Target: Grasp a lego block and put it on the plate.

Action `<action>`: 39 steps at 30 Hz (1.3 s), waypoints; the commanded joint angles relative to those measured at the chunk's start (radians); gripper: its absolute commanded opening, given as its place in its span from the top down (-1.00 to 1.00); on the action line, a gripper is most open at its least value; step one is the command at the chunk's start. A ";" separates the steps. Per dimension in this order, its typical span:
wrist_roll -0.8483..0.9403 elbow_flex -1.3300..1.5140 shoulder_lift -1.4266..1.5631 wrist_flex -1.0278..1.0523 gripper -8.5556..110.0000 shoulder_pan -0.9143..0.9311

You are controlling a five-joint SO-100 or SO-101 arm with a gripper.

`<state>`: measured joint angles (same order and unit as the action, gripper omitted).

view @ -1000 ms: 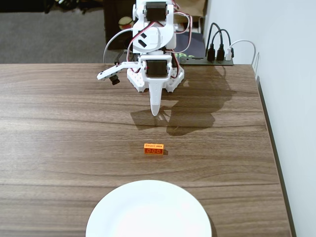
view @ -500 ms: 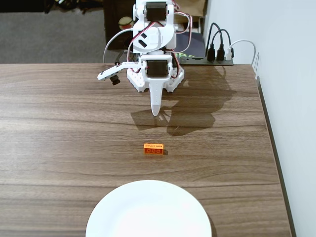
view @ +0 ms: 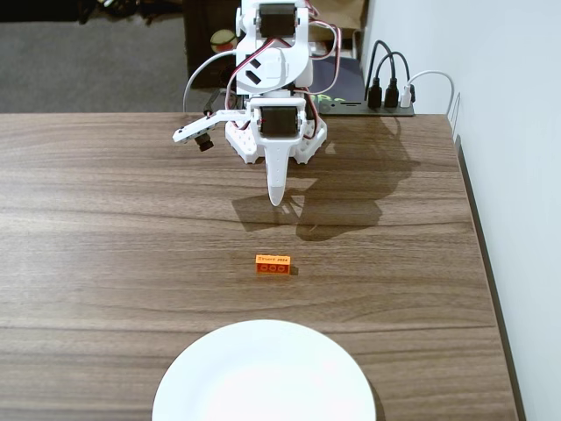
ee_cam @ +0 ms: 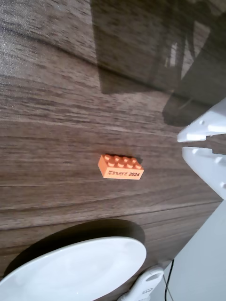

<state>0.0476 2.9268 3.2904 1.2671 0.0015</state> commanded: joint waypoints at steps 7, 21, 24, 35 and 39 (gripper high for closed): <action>0.005 -0.005 0.002 0.002 0.85 -0.009; 0.014 -0.008 -0.021 -0.011 0.85 -0.021; 0.011 -0.014 -0.060 -0.032 0.85 -0.017; -0.003 -0.100 -0.367 -0.207 0.85 0.020; -0.046 -0.192 -0.495 -0.222 0.85 0.029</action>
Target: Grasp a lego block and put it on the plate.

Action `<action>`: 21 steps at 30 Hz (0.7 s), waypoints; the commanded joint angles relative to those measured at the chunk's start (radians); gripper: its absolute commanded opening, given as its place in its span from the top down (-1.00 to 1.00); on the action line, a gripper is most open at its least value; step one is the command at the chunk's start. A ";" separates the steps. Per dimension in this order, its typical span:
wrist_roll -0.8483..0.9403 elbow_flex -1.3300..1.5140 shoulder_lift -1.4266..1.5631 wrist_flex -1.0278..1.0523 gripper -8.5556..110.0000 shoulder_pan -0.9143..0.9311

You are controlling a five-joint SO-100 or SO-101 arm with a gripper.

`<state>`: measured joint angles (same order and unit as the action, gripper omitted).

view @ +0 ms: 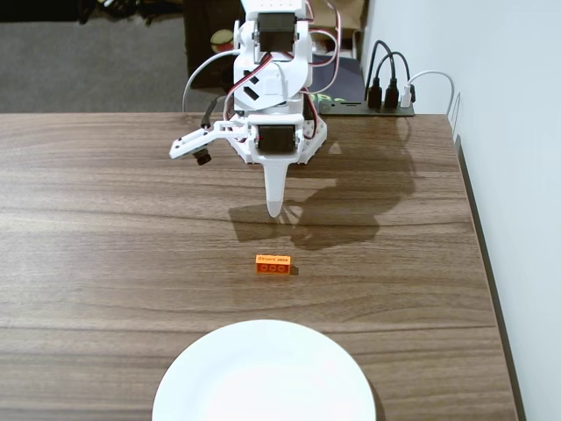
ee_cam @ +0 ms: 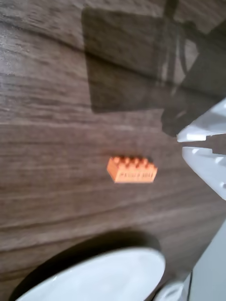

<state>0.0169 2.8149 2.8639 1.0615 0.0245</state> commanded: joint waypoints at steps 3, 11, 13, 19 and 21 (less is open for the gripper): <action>-0.051 -0.155 -0.167 -0.018 0.85 0.020; -0.123 -0.291 -0.419 -0.057 0.85 0.064; -0.149 -0.324 -0.469 -0.054 0.85 0.064; -0.201 -0.387 -0.572 -0.049 0.84 0.067; -0.210 -0.391 -0.591 -0.060 0.84 0.071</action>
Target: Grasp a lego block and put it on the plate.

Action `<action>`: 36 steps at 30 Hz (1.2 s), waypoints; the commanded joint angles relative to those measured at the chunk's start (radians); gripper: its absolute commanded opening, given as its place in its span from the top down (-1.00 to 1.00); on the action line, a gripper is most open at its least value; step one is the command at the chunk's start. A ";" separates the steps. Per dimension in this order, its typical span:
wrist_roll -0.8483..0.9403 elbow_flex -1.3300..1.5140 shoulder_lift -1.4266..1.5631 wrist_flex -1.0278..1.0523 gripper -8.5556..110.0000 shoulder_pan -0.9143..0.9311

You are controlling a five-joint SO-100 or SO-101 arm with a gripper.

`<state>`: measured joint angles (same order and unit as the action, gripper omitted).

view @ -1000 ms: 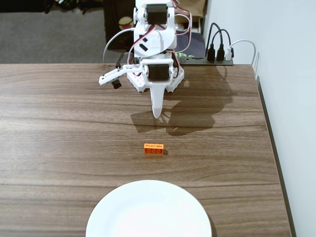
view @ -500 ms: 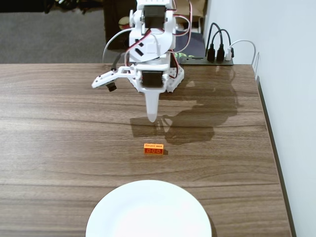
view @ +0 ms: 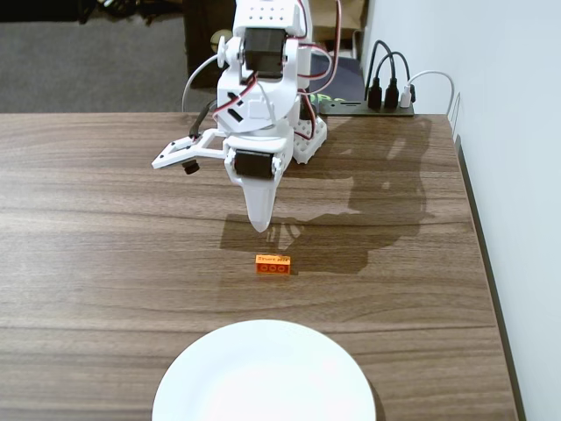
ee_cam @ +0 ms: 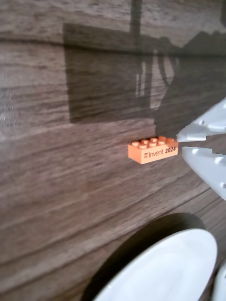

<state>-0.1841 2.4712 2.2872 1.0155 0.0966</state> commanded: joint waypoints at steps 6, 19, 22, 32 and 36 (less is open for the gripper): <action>-0.011 -0.063 -0.034 -0.011 0.84 -0.008; -0.005 -0.046 -0.048 0.002 0.84 0.000; -0.003 -0.041 -0.057 -0.008 0.84 0.000; 0.005 -0.017 -0.072 -0.048 0.81 0.008; 0.006 -0.011 -0.091 -0.067 0.82 0.012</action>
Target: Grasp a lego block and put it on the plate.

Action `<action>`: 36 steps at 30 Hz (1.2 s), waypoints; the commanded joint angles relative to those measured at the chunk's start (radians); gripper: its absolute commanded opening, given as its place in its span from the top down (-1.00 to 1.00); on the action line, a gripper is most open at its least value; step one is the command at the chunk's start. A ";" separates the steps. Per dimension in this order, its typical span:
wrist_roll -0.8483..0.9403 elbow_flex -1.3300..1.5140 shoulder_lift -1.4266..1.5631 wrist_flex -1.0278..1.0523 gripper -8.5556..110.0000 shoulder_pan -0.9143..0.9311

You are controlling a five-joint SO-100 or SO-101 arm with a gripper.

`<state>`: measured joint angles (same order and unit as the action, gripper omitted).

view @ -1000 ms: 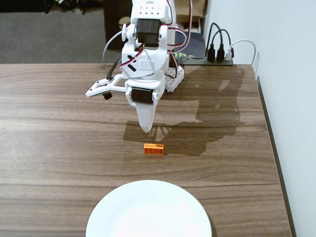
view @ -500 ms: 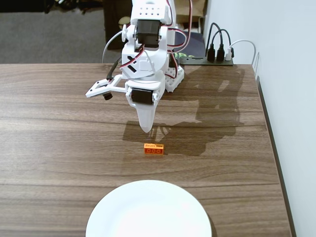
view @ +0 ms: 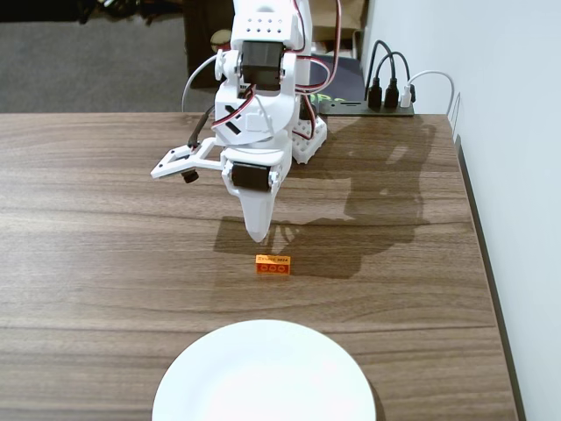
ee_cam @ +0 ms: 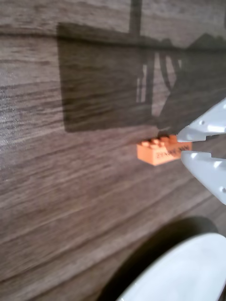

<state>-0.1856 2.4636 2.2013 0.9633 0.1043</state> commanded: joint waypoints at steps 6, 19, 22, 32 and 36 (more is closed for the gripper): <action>0.014 0.006 -0.008 -0.028 0.82 0.009; 0.012 0.018 -0.074 -0.081 0.63 0.005; 0.017 0.015 -0.098 -0.092 0.59 -0.009; 0.034 -0.018 -0.163 -0.094 0.60 -0.052; 0.037 -0.028 -0.175 -0.097 0.61 -0.052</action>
<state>-0.1580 2.4789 2.0295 0.8774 0.0537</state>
